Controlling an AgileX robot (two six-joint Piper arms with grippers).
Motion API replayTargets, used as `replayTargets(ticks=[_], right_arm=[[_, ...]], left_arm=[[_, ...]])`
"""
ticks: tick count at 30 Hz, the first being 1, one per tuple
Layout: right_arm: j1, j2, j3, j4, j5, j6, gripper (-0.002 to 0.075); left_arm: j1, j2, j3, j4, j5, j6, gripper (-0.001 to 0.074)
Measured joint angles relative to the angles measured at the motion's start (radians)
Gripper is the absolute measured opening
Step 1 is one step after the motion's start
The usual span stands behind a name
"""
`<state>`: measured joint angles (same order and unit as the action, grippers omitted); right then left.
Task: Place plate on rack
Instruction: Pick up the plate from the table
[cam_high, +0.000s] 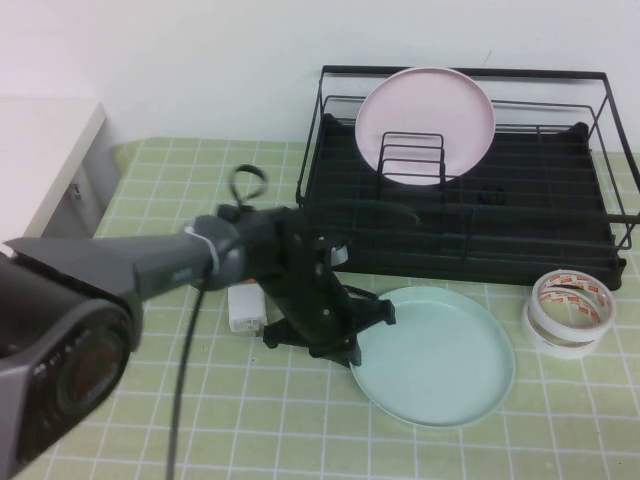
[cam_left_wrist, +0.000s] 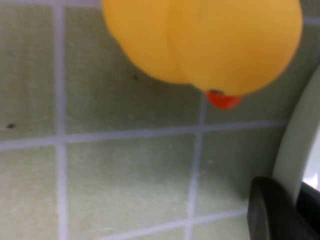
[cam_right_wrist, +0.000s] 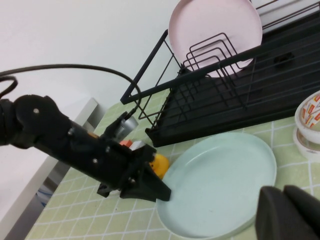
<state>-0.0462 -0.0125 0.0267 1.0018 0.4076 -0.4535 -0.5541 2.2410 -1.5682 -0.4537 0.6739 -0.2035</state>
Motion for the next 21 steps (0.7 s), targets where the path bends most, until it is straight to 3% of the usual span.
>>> replayTargets(ticks=[8, 16, 21], right_arm=[[0.0, 0.0, 0.0, 0.006, -0.002, 0.0, 0.0009], [0.0, 0.0, 0.0, 0.025, -0.002, 0.037, 0.0009], [0.0, 0.014, -0.035, 0.03, 0.056, 0.091, 0.0011]], left_arm=[[0.108, 0.001, 0.0, -0.371, 0.116, 0.398, 0.0004], [0.123, -0.062, 0.066, -0.49, 0.173, 0.606, 0.0004], [0.123, -0.253, 0.22, -0.549, 0.124, 0.759, 0.0004]])
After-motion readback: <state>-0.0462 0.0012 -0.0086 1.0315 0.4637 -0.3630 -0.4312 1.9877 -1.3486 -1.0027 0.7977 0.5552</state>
